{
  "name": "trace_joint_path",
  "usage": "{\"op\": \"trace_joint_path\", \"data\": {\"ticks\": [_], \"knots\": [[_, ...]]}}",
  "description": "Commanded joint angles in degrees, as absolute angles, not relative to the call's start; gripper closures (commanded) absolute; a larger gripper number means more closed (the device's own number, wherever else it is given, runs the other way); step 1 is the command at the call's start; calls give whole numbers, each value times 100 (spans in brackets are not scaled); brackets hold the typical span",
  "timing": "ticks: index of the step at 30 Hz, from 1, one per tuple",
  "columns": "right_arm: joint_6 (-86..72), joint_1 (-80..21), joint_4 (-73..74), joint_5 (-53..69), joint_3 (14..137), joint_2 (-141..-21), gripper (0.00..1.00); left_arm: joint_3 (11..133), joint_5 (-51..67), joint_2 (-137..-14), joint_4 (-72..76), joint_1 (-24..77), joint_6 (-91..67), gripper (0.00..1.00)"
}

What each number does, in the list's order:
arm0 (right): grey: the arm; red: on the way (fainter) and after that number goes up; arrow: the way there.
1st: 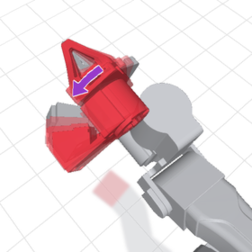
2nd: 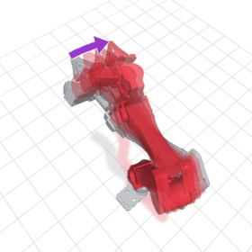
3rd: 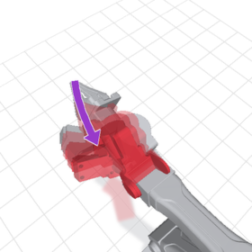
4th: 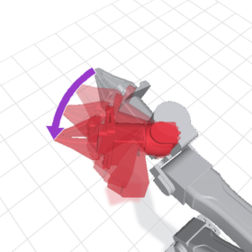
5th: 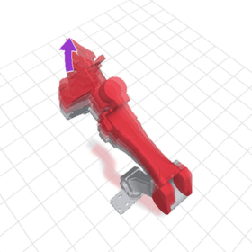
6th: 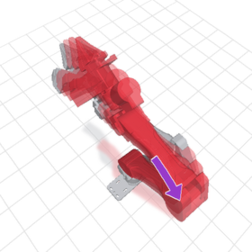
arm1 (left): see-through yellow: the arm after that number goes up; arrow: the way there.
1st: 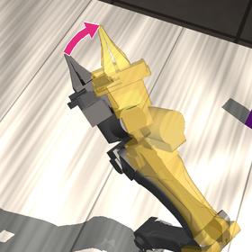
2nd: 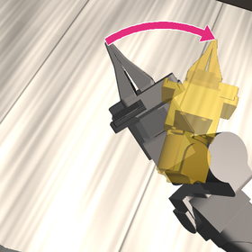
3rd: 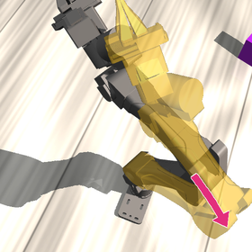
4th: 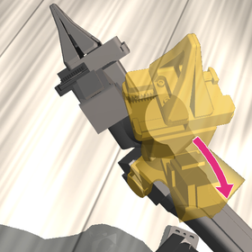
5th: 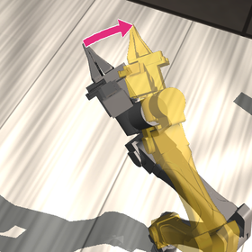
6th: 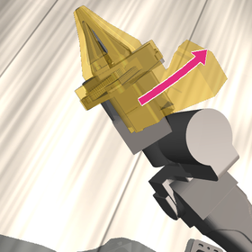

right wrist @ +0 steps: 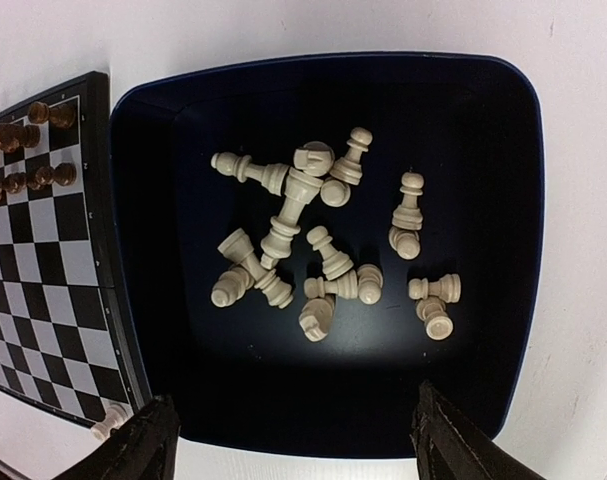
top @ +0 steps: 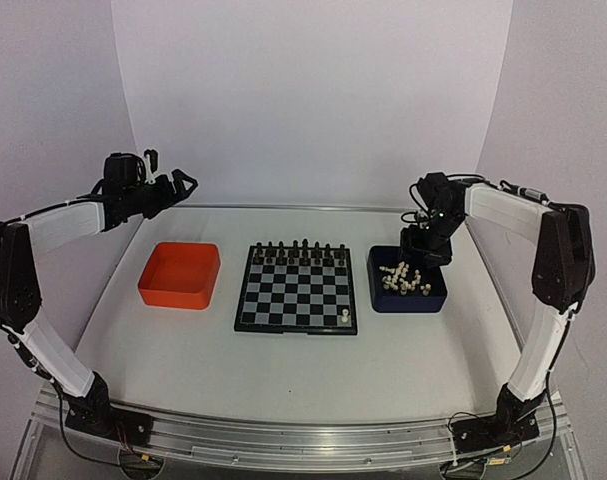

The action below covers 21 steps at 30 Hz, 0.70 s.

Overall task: Set up the chess pieces on the board
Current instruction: Pick up the chess piece from the storage box.

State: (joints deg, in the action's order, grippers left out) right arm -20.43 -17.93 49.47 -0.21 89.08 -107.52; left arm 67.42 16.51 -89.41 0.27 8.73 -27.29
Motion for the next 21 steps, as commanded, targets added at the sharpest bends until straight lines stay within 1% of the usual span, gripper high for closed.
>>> {"op": "trace_joint_path", "data": {"ticks": [1,7,11,21], "knots": [[-1718,-1766,4965,51,9154,-10964,24,7139,1745,-9144,134,919,-2767,0],[-1595,-1674,4979,510,9082,-11185,34,7250,1739,-9259,43,947,-2752,0],[-1466,-1677,4975,653,9100,-11328,43,7242,1731,-9266,35,956,-2767,0],[-1086,-1678,4991,679,9164,-11637,53,7248,1740,-9270,35,1017,-2772,0]]}}
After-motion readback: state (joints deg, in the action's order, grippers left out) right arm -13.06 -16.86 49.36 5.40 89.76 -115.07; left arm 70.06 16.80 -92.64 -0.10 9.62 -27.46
